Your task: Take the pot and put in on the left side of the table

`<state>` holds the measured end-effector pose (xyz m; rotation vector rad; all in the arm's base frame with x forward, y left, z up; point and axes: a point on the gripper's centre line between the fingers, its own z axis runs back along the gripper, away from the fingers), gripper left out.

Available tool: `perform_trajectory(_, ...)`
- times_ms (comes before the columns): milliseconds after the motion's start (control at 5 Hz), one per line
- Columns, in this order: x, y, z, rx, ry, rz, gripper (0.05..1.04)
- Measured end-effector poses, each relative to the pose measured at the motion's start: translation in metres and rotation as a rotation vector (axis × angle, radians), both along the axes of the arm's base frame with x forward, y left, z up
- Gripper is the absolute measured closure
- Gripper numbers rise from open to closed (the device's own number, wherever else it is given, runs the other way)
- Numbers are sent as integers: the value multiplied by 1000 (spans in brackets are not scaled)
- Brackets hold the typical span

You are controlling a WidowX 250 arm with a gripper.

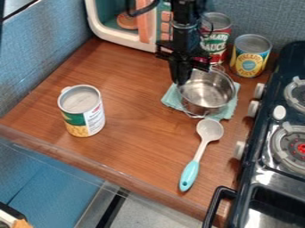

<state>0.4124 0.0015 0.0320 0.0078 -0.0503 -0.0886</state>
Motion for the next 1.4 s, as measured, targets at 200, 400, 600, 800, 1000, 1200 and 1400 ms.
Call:
perform_trajectory(200, 12, 6, 44, -35, -99, 18, 1022)
perform_trajectory(400, 8, 33, 73, -36, -142, 69, 1026)
perform_trajectory(600, -5, 64, 66, -30, -110, 133, 1027)
perform_trajectory(800, -23, 102, 54, 3, -62, 190, 1027)
perform_trajectory(1000, -36, 140, 53, 21, -56, 272, 1028)
perform_trajectory(1200, -42, 173, 46, 36, -49, 338, 1028)
perform_trajectory(1400, -40, 193, 37, 62, -40, 371, 1028)
